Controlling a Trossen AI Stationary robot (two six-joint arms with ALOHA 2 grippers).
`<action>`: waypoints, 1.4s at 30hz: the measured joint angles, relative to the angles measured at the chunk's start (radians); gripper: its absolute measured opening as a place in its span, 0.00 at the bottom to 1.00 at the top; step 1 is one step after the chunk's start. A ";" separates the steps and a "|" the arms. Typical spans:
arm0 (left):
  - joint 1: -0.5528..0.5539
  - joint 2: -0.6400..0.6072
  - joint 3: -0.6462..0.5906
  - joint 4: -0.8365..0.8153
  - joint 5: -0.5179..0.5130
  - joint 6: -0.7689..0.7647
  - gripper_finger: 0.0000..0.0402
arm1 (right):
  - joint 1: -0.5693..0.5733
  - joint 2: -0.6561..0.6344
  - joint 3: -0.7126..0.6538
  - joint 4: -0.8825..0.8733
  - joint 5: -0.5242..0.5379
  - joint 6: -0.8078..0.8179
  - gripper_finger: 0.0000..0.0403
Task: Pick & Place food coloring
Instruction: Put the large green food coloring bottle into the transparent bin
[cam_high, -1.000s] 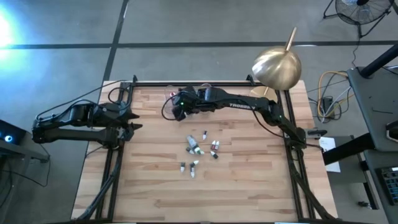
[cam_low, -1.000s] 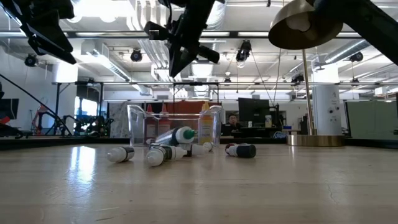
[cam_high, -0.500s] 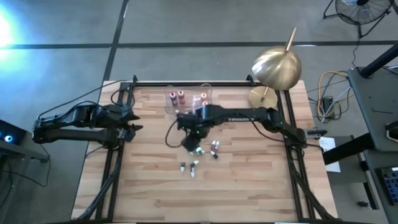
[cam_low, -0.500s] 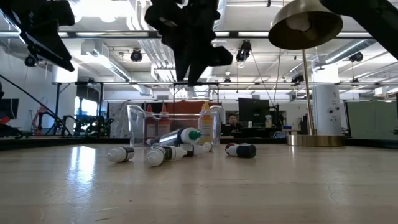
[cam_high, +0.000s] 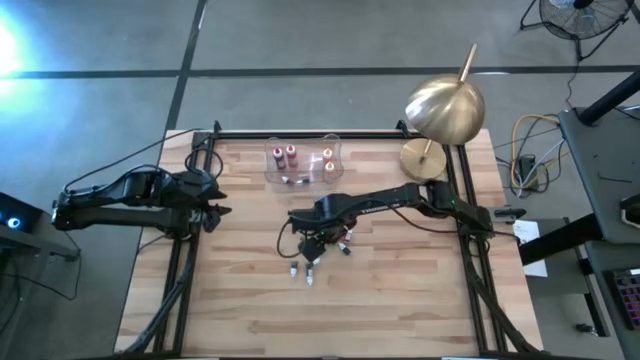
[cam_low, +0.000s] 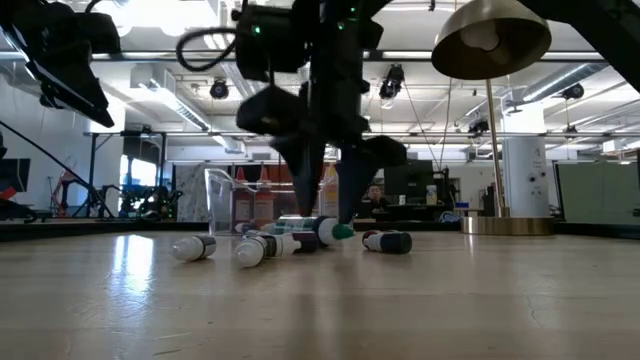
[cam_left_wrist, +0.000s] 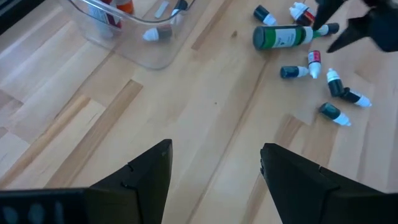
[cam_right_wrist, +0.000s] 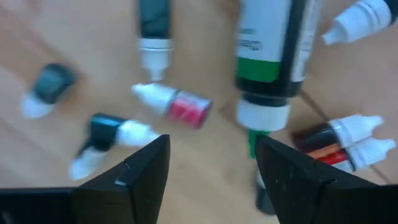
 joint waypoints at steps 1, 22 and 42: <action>0.000 0.000 0.001 -0.001 0.001 0.000 0.54 | -0.001 0.000 -0.011 0.000 0.013 0.001 0.57; 0.000 0.000 0.004 -0.002 0.024 0.001 0.54 | -0.024 0.027 0.027 -0.024 0.055 -0.082 0.54; 0.000 0.000 0.003 -0.002 0.024 -0.008 0.54 | -0.027 0.042 -0.011 0.029 0.144 -0.060 0.26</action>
